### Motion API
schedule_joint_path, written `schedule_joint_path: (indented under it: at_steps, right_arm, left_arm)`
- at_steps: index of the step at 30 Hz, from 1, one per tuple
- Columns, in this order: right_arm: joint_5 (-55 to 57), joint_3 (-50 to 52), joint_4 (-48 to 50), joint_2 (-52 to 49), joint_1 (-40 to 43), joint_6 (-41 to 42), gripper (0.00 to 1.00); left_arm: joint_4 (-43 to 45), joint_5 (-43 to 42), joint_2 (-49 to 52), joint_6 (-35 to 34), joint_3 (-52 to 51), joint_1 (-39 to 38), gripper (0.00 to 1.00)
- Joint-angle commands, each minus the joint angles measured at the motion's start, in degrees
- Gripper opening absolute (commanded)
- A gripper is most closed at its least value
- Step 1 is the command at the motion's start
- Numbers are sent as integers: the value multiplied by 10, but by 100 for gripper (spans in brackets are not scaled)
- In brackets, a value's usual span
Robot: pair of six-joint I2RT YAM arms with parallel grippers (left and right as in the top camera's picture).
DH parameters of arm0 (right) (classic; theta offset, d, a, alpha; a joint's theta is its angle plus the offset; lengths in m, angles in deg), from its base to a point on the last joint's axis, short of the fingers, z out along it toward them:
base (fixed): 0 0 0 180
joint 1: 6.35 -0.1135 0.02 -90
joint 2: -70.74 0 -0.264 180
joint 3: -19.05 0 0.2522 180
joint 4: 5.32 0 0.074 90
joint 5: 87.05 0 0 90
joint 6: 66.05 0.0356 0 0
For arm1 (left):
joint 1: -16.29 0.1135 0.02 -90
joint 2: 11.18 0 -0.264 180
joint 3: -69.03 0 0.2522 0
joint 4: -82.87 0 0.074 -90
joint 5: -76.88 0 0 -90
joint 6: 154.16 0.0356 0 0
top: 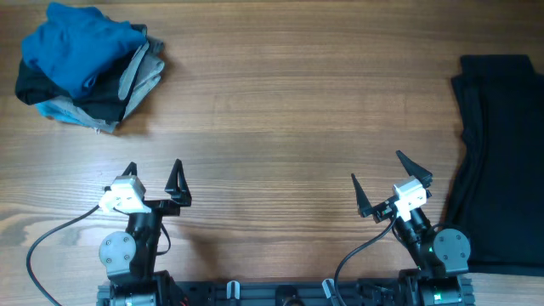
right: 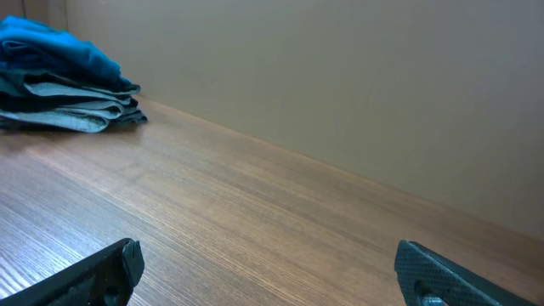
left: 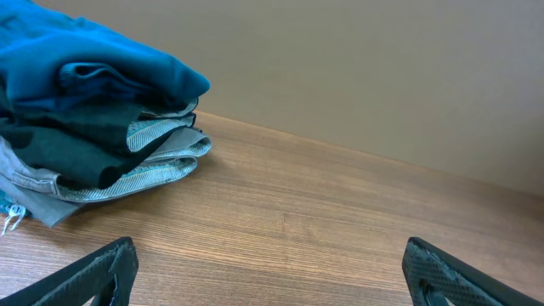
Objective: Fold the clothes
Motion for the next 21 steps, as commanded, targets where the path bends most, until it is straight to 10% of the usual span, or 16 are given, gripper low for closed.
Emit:
schedule_joint_path:
  at_steps: [1, 21]
  right_arm:
    - [-8, 0, 2, 0, -2, 7, 100]
    - [-8, 1, 2, 0, -2, 7, 100]
  left_arm:
    - [-1, -9, -6, -1, -3, -3, 100]
    - [-1, -9, -6, -1, -3, -3, 100]
